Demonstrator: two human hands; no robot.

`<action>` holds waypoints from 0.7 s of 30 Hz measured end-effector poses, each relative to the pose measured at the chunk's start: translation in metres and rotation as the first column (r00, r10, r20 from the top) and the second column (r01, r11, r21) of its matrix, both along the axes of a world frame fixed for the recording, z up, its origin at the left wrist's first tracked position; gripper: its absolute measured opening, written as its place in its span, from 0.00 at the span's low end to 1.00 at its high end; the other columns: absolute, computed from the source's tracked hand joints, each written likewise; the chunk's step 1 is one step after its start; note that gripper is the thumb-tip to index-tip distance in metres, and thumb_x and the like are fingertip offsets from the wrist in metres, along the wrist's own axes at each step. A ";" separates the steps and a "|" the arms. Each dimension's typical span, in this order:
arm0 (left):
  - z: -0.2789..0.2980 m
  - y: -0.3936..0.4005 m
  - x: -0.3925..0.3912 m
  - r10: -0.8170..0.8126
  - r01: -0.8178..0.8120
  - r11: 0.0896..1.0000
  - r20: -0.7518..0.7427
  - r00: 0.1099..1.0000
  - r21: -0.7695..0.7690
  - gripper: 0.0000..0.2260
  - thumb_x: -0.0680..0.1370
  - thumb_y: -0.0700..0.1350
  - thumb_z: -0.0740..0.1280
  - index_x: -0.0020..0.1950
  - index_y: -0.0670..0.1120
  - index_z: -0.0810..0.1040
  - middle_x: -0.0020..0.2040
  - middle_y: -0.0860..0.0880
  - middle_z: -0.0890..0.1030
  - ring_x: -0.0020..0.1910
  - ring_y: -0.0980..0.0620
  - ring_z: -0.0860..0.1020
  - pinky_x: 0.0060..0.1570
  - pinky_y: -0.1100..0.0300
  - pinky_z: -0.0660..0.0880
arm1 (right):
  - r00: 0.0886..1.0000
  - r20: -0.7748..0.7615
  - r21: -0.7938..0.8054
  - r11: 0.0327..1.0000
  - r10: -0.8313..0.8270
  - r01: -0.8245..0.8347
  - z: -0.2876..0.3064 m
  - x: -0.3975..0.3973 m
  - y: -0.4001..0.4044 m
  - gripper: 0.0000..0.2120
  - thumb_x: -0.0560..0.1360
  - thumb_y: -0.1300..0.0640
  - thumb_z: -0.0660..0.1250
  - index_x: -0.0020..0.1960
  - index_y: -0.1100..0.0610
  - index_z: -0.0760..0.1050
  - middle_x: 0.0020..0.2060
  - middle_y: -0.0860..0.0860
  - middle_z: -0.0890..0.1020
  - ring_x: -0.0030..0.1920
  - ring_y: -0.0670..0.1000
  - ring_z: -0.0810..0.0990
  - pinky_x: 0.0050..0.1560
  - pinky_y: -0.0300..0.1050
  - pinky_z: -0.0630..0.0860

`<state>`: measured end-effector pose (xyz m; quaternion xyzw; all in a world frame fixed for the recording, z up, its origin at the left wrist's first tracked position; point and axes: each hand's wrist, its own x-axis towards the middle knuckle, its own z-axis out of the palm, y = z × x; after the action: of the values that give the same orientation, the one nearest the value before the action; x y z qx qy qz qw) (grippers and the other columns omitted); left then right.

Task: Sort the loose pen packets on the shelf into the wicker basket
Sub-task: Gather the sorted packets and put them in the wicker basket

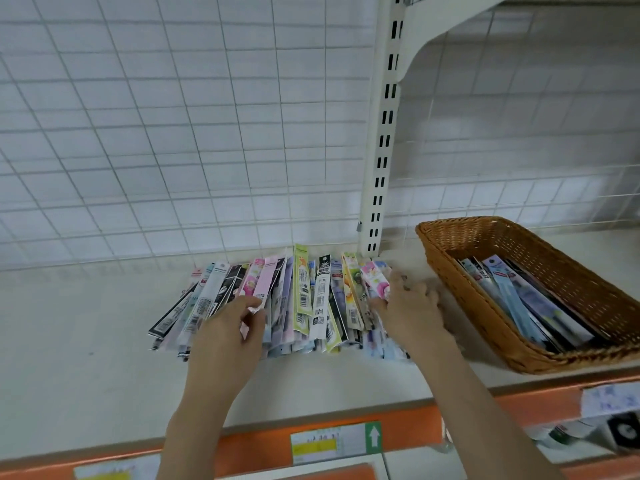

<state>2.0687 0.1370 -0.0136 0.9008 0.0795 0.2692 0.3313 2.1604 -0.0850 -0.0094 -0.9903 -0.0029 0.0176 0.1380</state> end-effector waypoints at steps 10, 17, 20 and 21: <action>-0.002 0.000 -0.003 0.011 -0.011 1.000 0.024 1.000 0.004 0.05 0.76 0.41 0.65 0.50 0.44 0.80 0.32 0.48 0.80 0.28 0.50 0.74 0.35 0.55 0.73 | 0.998 -0.052 0.076 0.997 0.038 -0.034 0.015 0.007 -0.013 0.16 0.78 0.47 0.58 0.40 0.59 0.70 0.41 0.56 0.76 0.46 0.57 0.78 0.46 0.47 0.71; -0.004 -0.004 -0.005 0.025 -0.025 1.000 0.005 1.000 -0.011 0.06 0.76 0.41 0.65 0.51 0.45 0.79 0.33 0.50 0.77 0.29 0.54 0.72 0.34 0.56 0.71 | 0.997 -0.071 0.054 0.998 -0.018 0.022 0.005 0.019 -0.017 0.17 0.72 0.46 0.66 0.45 0.58 0.66 0.41 0.58 0.73 0.41 0.55 0.72 0.35 0.42 0.68; -0.002 -0.005 -0.006 0.018 -0.018 0.999 0.008 1.000 -0.027 0.07 0.77 0.41 0.65 0.52 0.45 0.79 0.31 0.53 0.75 0.28 0.56 0.72 0.33 0.57 0.70 | 0.997 -0.071 0.135 0.991 -0.014 0.023 0.008 0.022 -0.017 0.12 0.71 0.52 0.67 0.47 0.59 0.69 0.40 0.56 0.76 0.37 0.56 0.76 0.28 0.39 0.65; -0.001 -0.005 -0.007 0.017 -0.016 0.999 0.008 1.000 -0.032 0.07 0.77 0.41 0.64 0.53 0.45 0.79 0.31 0.52 0.75 0.28 0.56 0.71 0.33 0.57 0.70 | 0.998 -0.063 0.150 0.988 -0.014 0.023 0.009 0.021 -0.016 0.11 0.72 0.53 0.67 0.47 0.58 0.70 0.38 0.55 0.77 0.35 0.54 0.77 0.28 0.39 0.66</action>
<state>2.0615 0.1316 -0.0142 0.8936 0.0898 0.2745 0.3436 2.1815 -0.1014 -0.0004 -0.9759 0.0094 0.0469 0.2129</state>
